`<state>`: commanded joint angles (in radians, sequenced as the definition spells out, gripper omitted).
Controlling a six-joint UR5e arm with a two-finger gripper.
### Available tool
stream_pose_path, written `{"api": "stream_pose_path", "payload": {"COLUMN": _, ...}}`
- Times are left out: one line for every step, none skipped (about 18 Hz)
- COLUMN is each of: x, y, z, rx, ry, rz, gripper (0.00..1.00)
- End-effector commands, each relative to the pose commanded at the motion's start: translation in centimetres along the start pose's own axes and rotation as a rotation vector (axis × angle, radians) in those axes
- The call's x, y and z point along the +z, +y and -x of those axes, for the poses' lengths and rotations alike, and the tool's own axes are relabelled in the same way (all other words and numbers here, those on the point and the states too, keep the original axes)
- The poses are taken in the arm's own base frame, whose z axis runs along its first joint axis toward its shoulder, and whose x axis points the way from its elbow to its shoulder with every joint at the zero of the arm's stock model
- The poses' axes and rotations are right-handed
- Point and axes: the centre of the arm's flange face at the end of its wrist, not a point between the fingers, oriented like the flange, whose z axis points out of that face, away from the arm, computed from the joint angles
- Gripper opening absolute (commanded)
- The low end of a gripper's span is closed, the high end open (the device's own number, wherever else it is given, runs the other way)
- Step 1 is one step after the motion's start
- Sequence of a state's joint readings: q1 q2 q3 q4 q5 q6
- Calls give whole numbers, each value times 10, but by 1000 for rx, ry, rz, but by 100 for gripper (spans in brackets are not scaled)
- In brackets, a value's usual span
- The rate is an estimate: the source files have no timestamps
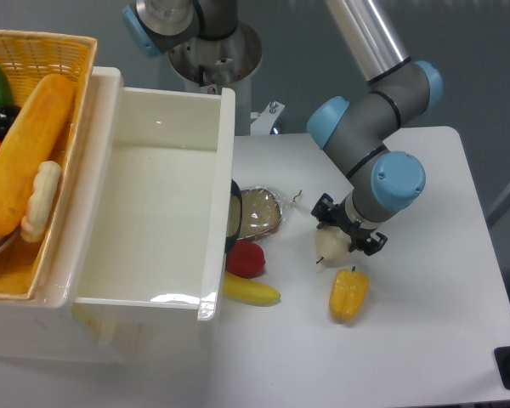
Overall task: Pick up the pear
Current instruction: 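Lower the gripper around the pear and close the fingers on it, then lift the grasped pear up off the table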
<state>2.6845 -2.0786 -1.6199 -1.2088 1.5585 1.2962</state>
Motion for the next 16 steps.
{"api": "stream_pose_path", "payload": {"x": -3, "y": -1, "z": 0, "rx": 0, "ry": -5, "rz": 0, "gripper": 42}}
{"api": "stream_pose_path", "payload": {"x": -3, "y": -1, "z": 0, "rx": 2, "ry": -3, "rz": 1, "gripper": 39}}
{"api": "stream_pose_path", "payload": {"x": -5, "y": 0, "z": 0, "rx": 0, "ry": -6, "rz": 0, "gripper": 38}}
{"api": "stream_pose_path", "payload": {"x": -7, "y": 1, "z": 0, "rx": -1, "ry": -6, "rz": 0, "gripper": 37}}
{"api": "stream_pose_path", "payload": {"x": -10, "y": 1, "z": 0, "rx": 0, "ry": -8, "rz": -1, "gripper": 37}}
{"api": "stream_pose_path", "payload": {"x": -16, "y": 2, "z": 1, "rx": -1, "ry": -14, "rz": -3, "gripper": 37}}
{"api": "stream_pose_path", "payload": {"x": -23, "y": 2, "z": -1, "rx": -1, "ry": -21, "rz": -5, "gripper": 37}}
{"api": "stream_pose_path", "payload": {"x": -31, "y": 3, "z": -1, "rx": -3, "ry": -31, "rz": -8, "gripper": 37}}
{"api": "stream_pose_path", "payload": {"x": -39, "y": 4, "z": -2, "rx": -4, "ry": -36, "rz": -10, "gripper": 37}}
{"api": "stream_pose_path", "payload": {"x": -47, "y": 5, "z": -3, "rx": -4, "ry": -37, "rz": -10, "gripper": 37}}
{"api": "stream_pose_path", "payload": {"x": -54, "y": 6, "z": -2, "rx": -5, "ry": -38, "rz": -12, "gripper": 37}}
{"api": "stream_pose_path", "payload": {"x": -59, "y": 6, "z": -2, "rx": -5, "ry": -36, "rz": -13, "gripper": 37}}
{"api": "stream_pose_path", "payload": {"x": -66, "y": 5, "z": -4, "rx": -4, "ry": -31, "rz": -13, "gripper": 37}}
{"api": "stream_pose_path", "payload": {"x": -76, "y": 6, "z": -7, "rx": -4, "ry": -30, "rz": -18, "gripper": 37}}
{"api": "stream_pose_path", "payload": {"x": -85, "y": 6, "z": -10, "rx": -1, "ry": -30, "rz": -29, "gripper": 37}}
{"api": "stream_pose_path", "payload": {"x": -93, "y": 5, "z": -13, "rx": 2, "ry": -35, "rz": -57, "gripper": 37}}
